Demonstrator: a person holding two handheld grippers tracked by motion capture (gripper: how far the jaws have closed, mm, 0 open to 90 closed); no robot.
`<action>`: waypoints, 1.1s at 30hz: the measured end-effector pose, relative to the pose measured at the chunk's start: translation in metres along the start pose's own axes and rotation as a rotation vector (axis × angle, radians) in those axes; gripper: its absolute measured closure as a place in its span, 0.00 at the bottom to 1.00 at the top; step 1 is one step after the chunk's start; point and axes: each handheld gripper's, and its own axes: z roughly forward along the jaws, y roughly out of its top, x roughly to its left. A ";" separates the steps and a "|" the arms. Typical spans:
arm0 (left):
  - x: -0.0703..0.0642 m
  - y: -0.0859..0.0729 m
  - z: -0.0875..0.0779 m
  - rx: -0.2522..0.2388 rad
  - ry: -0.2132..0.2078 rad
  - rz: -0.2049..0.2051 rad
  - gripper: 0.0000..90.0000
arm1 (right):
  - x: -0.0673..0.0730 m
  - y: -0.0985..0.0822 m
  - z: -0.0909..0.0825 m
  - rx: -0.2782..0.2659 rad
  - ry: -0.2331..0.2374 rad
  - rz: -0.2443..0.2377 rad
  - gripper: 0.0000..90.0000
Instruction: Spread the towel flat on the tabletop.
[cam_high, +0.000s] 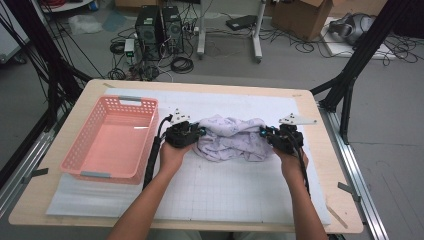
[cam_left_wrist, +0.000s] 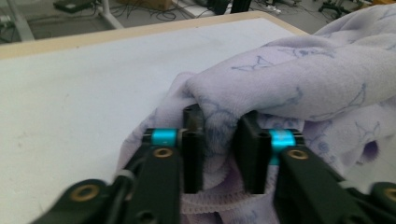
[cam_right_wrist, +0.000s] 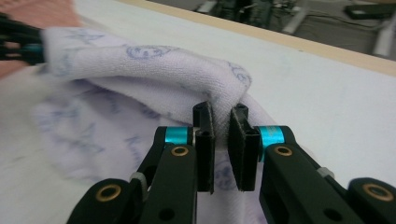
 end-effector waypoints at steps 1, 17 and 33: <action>-0.001 0.001 -0.001 -0.007 0.001 0.014 0.60 | -0.003 0.000 0.004 0.000 -0.018 0.012 0.91; -0.009 -0.016 -0.035 0.042 -0.120 0.108 0.57 | -0.009 0.005 -0.003 0.047 -0.133 0.073 0.65; -0.035 -0.037 -0.002 0.182 -0.121 0.208 0.90 | 0.029 -0.062 -0.014 0.114 0.092 -0.028 0.65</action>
